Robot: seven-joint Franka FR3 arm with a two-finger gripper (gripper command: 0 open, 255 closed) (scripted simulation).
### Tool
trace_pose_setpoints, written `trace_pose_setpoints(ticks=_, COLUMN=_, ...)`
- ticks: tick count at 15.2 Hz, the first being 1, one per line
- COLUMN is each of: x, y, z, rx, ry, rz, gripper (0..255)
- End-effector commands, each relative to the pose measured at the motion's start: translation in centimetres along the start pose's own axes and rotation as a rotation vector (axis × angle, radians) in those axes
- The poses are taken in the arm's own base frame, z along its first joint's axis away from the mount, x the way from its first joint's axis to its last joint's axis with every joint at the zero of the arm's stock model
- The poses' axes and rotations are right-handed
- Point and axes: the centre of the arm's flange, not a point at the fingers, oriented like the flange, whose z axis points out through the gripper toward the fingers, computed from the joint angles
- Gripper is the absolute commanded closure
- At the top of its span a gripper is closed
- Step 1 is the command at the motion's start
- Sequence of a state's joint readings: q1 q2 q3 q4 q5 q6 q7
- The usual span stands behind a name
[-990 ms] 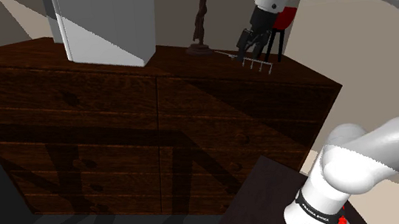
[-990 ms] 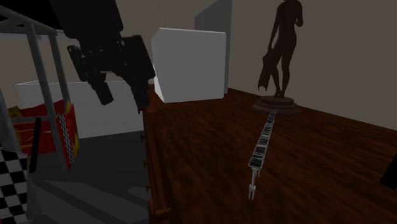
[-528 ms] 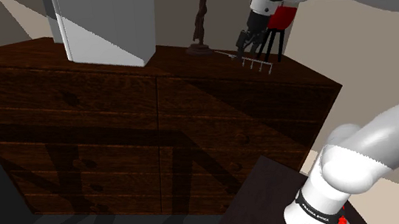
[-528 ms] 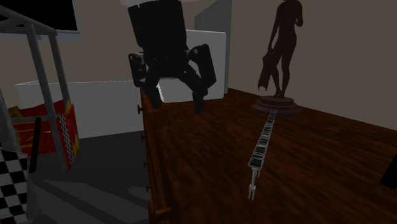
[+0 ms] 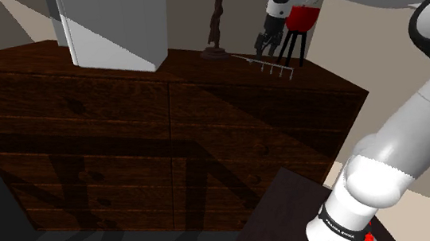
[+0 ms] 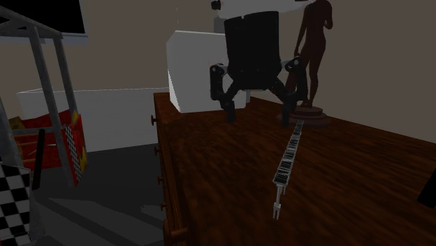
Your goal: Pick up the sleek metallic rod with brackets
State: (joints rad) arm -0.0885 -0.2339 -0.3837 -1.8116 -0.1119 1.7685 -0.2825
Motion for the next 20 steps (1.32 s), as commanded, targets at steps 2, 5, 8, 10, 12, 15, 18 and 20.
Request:
trace_pose_setpoints(ticks=2, x=2.4, y=3.0, z=1.1, rx=-0.009, ry=-0.017, rz=-0.004, gripper=0)
trace_pose_setpoints(ticks=5, x=4.3, y=5.7, z=2.0, rx=-0.015, ry=-0.032, rz=-0.007, gripper=0)
trace_pose_setpoints(ticks=8, x=4.1, y=5.6, z=3.5, rx=-0.015, ry=-0.032, rz=-0.007, gripper=0)
trace_pose_setpoints(ticks=10, x=3.9, y=5.5, z=4.6, rx=-0.015, ry=-0.032, rz=-0.007, gripper=0)
trace_pose_setpoints(ticks=12, x=3.8, y=5.5, z=5.6, rx=-0.015, ry=-0.032, rz=-0.007, gripper=0)
trace_pose_setpoints(ticks=15, x=3.7, y=5.5, z=5.9, rx=-0.015, ry=-0.032, rz=-0.007, gripper=255)
trace_pose_setpoints(ticks=18, x=3.7, y=5.4, z=5.9, rx=-0.015, ry=-0.032, rz=-0.007, gripper=255)
trace_pose_setpoints(ticks=20, x=3.7, y=5.5, z=5.9, rx=-0.015, ry=-0.032, rz=-0.007, gripper=255)
